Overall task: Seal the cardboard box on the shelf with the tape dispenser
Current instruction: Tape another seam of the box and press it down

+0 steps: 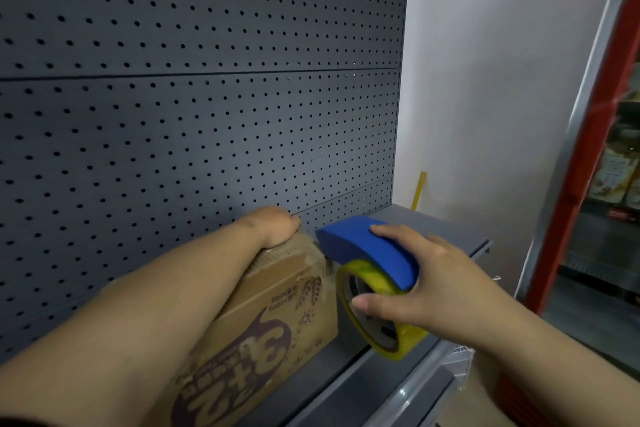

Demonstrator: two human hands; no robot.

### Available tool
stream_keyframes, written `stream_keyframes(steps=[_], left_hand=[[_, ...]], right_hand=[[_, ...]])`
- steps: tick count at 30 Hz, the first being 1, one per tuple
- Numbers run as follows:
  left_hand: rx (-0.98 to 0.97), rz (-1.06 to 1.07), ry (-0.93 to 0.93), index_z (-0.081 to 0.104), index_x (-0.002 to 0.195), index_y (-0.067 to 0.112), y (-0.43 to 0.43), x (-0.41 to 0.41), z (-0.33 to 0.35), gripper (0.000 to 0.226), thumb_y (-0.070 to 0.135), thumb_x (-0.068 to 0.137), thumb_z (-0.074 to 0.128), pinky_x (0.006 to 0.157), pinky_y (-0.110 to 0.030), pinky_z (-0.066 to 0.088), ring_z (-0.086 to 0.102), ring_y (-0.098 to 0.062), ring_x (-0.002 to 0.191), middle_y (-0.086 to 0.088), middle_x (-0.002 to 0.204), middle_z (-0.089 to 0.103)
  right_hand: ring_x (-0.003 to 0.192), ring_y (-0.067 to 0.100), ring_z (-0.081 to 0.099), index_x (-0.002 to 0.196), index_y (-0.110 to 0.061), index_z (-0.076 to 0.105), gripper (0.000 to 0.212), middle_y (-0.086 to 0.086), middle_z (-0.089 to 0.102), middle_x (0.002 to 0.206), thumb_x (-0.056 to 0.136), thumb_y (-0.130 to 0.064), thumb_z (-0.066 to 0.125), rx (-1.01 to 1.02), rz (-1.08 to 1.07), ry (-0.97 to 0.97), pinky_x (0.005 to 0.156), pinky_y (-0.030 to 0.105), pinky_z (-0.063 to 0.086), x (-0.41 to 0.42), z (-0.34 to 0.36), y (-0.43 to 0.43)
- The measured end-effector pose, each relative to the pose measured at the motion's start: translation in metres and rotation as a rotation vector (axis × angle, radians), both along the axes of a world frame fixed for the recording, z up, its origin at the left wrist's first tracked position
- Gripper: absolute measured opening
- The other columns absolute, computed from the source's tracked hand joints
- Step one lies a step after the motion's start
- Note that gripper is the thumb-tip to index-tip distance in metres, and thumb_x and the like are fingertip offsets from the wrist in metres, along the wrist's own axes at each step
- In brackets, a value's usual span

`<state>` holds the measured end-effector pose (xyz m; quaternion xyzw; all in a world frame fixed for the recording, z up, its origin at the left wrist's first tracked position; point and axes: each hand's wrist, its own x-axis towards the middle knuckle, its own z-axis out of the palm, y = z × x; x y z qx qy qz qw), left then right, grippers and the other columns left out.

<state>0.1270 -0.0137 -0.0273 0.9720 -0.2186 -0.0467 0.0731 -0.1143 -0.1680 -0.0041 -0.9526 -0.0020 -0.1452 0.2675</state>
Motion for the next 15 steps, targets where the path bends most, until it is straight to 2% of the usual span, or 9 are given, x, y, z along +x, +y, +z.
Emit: stream_keyframes(steps=[2,5,8,10,15], left_hand=[[0.014,0.027,-0.003,0.047,0.074,0.01,-0.001,-0.004,0.002,0.038,0.029,0.096,0.022,0.074,-0.031,0.036,0.046,-0.022,0.08,-0.012,0.089,0.051],[0.033,0.052,-0.016,0.051,0.085,0.008,-0.004,-0.012,0.005,0.039,0.03,0.096,0.022,0.076,-0.031,0.037,0.049,-0.022,0.085,-0.013,0.096,0.053],[0.046,0.089,-0.008,0.056,0.112,0.005,-0.005,-0.018,0.007,0.049,0.033,0.097,0.019,0.089,-0.033,0.04,0.053,-0.025,0.105,-0.019,0.123,0.055],[0.072,0.111,-0.006,0.05,0.128,0.003,-0.003,-0.022,0.008,0.055,0.035,0.097,0.018,0.098,-0.035,0.038,0.049,-0.027,0.119,-0.018,0.138,0.048],[0.072,0.146,0.005,0.052,0.121,0.004,-0.005,-0.028,0.011,0.051,0.036,0.096,0.021,0.089,-0.034,0.04,0.054,-0.026,0.103,-0.017,0.126,0.056]], right_hand=[[0.097,0.011,0.05,0.126,-0.054,0.029,0.088,-0.007,0.052,0.109,0.047,-0.075,0.062,-0.017,0.005,0.015,0.076,0.019,0.038,-0.013,-0.003,-0.008],[0.096,0.007,0.052,0.123,-0.059,0.026,0.09,-0.01,0.052,0.11,0.041,-0.081,0.057,-0.022,0.01,0.016,0.077,0.02,0.041,-0.03,-0.007,-0.017],[0.096,0.006,0.051,0.121,-0.064,0.022,0.096,-0.013,0.05,0.106,0.033,-0.082,0.055,-0.017,0.021,0.043,0.078,0.018,0.041,-0.042,-0.011,-0.021],[0.096,0.005,0.049,0.121,-0.065,0.018,0.1,-0.016,0.045,0.105,0.033,-0.079,0.061,-0.024,0.035,0.075,0.08,0.019,0.039,-0.048,-0.013,-0.02],[0.092,0.007,0.046,0.116,-0.069,0.01,0.091,-0.018,0.038,0.1,0.049,-0.066,0.071,-0.068,0.055,0.126,0.07,0.008,0.037,-0.05,-0.017,-0.013]])
